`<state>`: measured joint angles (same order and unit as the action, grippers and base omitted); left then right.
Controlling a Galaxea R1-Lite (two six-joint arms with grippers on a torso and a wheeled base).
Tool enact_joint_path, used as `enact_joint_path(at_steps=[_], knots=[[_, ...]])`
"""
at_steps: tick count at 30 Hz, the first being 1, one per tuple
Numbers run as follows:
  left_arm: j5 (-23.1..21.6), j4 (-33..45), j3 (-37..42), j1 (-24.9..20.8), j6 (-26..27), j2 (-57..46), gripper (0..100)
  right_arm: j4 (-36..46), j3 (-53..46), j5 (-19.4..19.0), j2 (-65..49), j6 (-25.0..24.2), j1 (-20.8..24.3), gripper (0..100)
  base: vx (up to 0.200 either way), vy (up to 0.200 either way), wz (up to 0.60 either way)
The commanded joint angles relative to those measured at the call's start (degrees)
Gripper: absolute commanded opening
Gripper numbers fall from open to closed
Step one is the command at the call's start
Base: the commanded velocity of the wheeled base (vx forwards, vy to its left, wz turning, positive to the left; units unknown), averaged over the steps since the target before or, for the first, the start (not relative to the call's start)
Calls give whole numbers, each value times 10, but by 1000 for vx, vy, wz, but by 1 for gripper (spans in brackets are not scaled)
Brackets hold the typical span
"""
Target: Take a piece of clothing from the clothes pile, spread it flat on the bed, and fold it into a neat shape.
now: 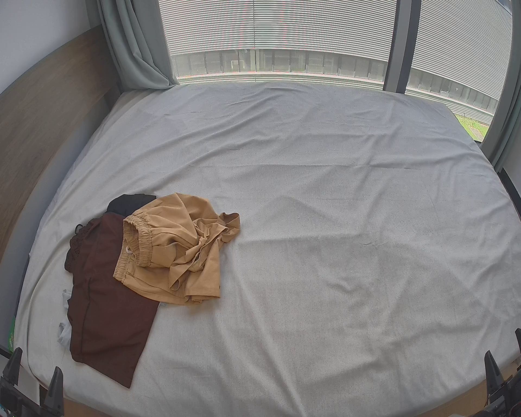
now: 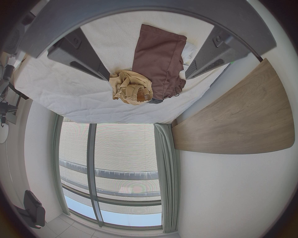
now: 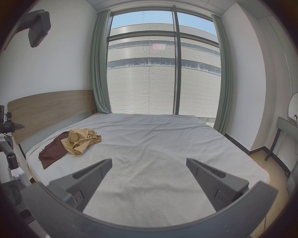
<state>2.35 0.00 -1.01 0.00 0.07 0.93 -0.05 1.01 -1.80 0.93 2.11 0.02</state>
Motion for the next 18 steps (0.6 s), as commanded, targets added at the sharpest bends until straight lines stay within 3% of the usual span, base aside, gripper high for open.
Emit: enact_joint_path(at_steps=[1,18], knots=[[0,0,10,0,0,-9,100,0,-10,0,-9,0,0,100,0,0,0],[3,1,10,0,4,-9,100,0,-10,1,-9,-3,0,100,0,0,0]])
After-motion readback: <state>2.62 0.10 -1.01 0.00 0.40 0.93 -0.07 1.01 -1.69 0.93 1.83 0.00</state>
